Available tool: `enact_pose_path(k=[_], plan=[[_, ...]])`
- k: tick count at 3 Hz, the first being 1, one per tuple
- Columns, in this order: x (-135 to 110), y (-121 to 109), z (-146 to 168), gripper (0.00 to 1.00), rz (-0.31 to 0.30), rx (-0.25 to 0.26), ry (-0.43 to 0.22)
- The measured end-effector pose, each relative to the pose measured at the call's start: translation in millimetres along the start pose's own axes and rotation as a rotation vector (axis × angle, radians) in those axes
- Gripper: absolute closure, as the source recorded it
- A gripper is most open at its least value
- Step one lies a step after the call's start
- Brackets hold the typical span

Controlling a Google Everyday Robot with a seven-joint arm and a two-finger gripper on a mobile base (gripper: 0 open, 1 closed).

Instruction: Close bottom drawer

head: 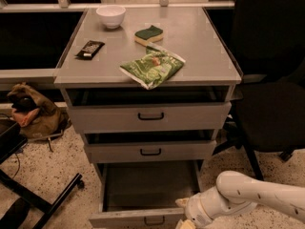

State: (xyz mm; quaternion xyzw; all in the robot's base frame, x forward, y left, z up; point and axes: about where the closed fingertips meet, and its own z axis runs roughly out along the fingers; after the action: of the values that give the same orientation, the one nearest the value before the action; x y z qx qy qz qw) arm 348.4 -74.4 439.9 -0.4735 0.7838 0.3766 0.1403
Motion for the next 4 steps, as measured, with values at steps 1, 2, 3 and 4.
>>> enact_pose_path(k=[1,2,3,4], plan=[[4,-5,3,0.0,0.011,-0.017,-0.034],[18,-21,8,0.0,0.039,-0.048,-0.17],[47,-30,42,0.0,0.076,-0.117,-0.24],[62,-26,77,0.0,0.079,-0.178,-0.227]])
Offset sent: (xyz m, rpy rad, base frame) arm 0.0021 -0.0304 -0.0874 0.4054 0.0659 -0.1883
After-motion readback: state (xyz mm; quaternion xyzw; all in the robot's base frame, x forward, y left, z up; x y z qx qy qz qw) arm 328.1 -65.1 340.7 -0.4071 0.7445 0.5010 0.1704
